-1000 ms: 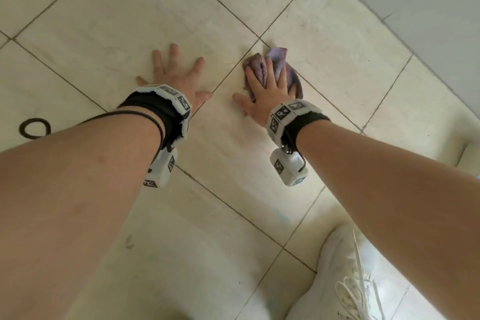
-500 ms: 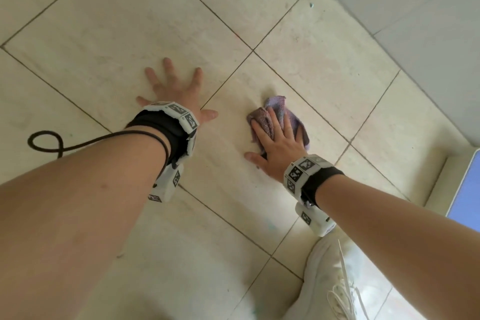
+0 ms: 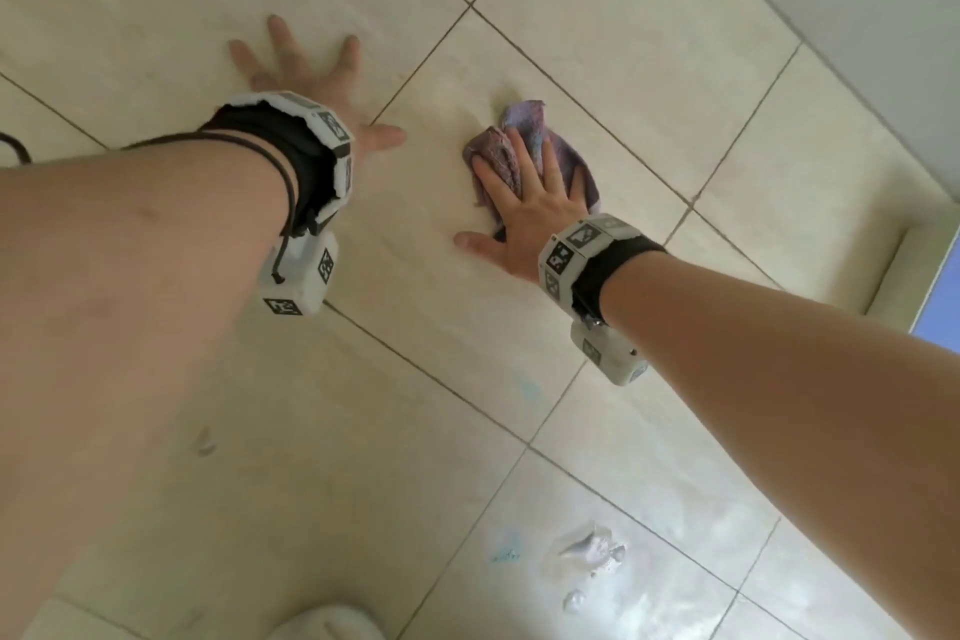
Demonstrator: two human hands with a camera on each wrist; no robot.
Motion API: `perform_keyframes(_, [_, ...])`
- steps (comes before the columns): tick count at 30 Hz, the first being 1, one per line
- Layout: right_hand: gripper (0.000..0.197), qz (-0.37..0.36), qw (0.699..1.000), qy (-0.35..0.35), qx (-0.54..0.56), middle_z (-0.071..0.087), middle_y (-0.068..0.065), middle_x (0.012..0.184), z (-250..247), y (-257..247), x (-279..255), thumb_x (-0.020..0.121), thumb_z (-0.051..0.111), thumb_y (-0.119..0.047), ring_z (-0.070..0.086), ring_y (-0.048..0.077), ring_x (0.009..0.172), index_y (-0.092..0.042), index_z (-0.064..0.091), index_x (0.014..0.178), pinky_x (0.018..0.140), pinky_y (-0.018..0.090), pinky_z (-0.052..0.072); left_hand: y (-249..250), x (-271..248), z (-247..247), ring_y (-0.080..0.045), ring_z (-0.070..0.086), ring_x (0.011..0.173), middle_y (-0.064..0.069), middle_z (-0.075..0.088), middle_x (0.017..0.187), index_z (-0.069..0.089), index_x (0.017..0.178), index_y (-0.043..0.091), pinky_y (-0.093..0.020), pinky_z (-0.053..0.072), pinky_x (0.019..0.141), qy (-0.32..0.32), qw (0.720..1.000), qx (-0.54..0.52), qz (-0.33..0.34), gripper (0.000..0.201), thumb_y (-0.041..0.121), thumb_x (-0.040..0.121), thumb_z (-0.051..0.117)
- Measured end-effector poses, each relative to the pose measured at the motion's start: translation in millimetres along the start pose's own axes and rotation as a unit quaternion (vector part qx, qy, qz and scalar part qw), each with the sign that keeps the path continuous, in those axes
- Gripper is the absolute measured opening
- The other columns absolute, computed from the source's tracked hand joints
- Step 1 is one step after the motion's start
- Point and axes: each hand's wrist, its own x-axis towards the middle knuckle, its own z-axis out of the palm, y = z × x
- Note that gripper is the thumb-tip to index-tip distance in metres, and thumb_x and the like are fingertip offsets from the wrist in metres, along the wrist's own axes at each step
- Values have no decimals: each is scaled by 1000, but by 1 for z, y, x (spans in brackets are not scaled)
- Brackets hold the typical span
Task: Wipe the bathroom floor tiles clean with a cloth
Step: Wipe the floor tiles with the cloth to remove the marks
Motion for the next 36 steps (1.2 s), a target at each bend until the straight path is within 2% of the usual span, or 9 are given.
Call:
perform_keyframes(5, [85,0,1000,21,16,-23,-6,160,2,0,2,85,26,-81,-19,32,147,-42,-8,152,116,60,0,2,-23,27,-47,-15,145,-9,-24,160,-3,153,42,-69,13,112,16,1000,9,1,85,68,89,47])
perform_keyframes(9, [87,17,998,23,62,-23,-4,160,10,-15,-10,86,26,-79,-19,32,147,-37,-8,153,116,56,-3,-4,-44,53,-47,-14,145,-10,-24,160,-5,153,43,-65,13,114,13,1000,20,4,85,69,90,45])
perform_keyframes(15, [80,-65,998,-15,5,-26,-5,159,64,-9,-89,89,22,-75,-20,27,148,-39,-10,153,118,56,-2,6,-68,67,-50,-10,144,-13,-19,160,0,153,40,-69,17,111,1,1000,20,-7,87,66,88,51])
perform_keyframes(18, [74,-22,1000,-17,3,-26,-8,159,75,32,-112,92,20,-72,-19,23,148,-41,-10,152,119,55,0,17,-84,80,-52,-9,143,-16,-17,160,4,153,37,-67,19,112,0,1000,26,2,85,64,88,53])
perform_keyframes(20, [72,27,999,-20,38,-25,-8,159,65,52,-101,93,20,-71,-19,25,148,-41,-10,152,119,56,1,19,-89,88,-52,-10,143,-16,-16,159,4,153,38,-68,19,111,1,1000,19,4,82,63,90,51])
perform_keyframes(24, [77,80,990,9,116,-26,-5,159,37,33,-54,91,24,-73,-24,31,146,-40,-7,153,117,60,-1,17,-87,92,-51,-13,143,-15,-18,160,2,153,40,-68,16,112,8,1000,8,5,82,64,90,49])
perform_keyframes(29, [75,-34,997,-6,71,-26,-5,159,62,-11,-90,92,21,-72,-24,28,146,-38,-7,153,117,56,-4,17,-90,90,-51,-15,143,-13,-21,160,-2,153,40,-67,12,113,-3,1000,11,4,84,66,90,47])
perform_keyframes(32, [70,-24,999,-18,41,-26,-10,159,82,24,-120,93,19,-71,-20,23,148,-42,-8,152,119,54,-2,22,-92,86,-52,-14,143,-15,-20,160,-1,153,40,-69,14,112,-3,1000,11,-5,87,67,88,50])
perform_keyframes(36, [70,55,994,-3,95,-24,-9,159,64,63,-98,93,20,-70,-20,25,147,-43,-7,152,119,56,-1,31,-96,84,-54,-13,142,-14,-21,159,-1,152,40,-72,17,108,-3,1000,5,-12,88,67,87,51])
